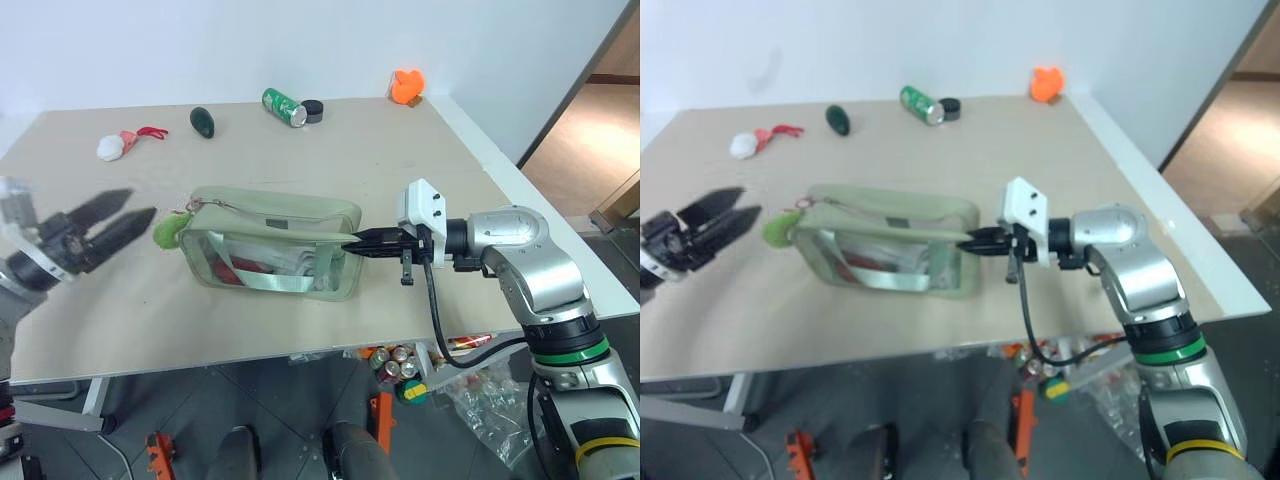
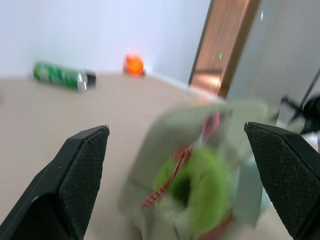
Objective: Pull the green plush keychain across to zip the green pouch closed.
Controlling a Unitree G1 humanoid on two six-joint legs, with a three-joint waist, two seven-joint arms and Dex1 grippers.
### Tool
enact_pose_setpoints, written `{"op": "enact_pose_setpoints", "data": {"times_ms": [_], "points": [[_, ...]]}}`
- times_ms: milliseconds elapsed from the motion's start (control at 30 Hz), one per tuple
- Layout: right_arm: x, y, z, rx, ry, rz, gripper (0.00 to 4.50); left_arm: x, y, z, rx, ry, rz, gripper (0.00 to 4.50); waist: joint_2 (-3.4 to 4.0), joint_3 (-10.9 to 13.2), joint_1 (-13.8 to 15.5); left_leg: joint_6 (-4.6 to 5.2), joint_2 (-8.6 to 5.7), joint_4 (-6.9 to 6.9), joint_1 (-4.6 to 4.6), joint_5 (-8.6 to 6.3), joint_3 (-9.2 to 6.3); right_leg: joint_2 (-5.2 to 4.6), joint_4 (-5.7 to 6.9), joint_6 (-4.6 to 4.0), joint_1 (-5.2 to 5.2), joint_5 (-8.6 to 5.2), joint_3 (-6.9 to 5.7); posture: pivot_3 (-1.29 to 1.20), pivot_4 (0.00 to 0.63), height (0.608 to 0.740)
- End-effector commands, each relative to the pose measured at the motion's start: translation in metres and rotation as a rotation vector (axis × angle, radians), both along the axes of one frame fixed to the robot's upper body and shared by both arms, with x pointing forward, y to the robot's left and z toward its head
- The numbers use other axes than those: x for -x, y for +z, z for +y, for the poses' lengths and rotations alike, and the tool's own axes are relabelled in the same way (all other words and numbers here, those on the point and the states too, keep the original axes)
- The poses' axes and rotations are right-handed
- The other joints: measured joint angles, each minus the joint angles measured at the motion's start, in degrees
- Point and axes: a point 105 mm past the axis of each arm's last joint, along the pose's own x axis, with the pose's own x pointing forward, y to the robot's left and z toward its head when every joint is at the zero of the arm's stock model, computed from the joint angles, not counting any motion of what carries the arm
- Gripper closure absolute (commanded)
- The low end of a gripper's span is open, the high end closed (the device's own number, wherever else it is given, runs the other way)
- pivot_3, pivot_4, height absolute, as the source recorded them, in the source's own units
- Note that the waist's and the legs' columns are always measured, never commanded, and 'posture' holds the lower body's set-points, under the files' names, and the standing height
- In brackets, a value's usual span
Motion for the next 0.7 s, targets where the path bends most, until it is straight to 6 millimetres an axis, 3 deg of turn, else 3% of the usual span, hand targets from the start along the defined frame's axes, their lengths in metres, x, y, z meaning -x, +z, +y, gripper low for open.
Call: {"op": "enact_pose_setpoints", "data": {"times_ms": [33,167,267,433,700], "points": [[0.003,-0.005,0.005,0.021,0.018,0.011,4.47,0.004,0.017,0.008,0.038,0.018,-0.048,0.0,0.0,0.0,0.0,0.0,0.0,0.0,0.0,0.0,0.0,0.0,0.0,0.0,0.0,0.0,0.0,0.0,0.15,0.74],[0.003,-0.005,0.005,0.023,0.02,0.01,4.47,0.006,0.016,0.005,0.024,0.002,-0.035,0.0,-0.01,0.0,0.0,0.0,0.0,0.0,0.0,0.0,0.0,0.0,0.0,0.0,0.01,0.0,0.01,0.0,0.15,0.74],[0.002,-0.005,0.004,0.026,0.018,0.008,4.47,0.011,0.005,-0.008,-0.022,-0.049,-0.001,0.0,-0.01,0.0,-0.03,0.0,0.0,0.0,0.01,0.0,0.01,0.0,0.0,-0.01,0.0,0.0,0.02,0.0,0.15,0.74],[0.003,-0.005,0.003,0.029,0.014,0.006,4.47,0.01,-0.027,-0.023,-0.146,-0.086,0.094,0.0,-0.01,-0.01,-0.01,0.0,0.0,-0.06,0.04,0.0,0.02,0.0,0.0,-0.03,0.0,-0.02,0.05,0.0,0.15,0.74],[0.003,-0.005,0.002,0.031,0.008,0.005,4.47,0.002,-0.031,-0.026,-0.13,-0.093,0.106,0.0,-0.03,-0.01,-0.01,0.0,0.01,-0.06,0.05,0.0,0.03,0.01,0.0,-0.06,0.0,-0.02,0.05,0.0,0.15,0.74]]}}
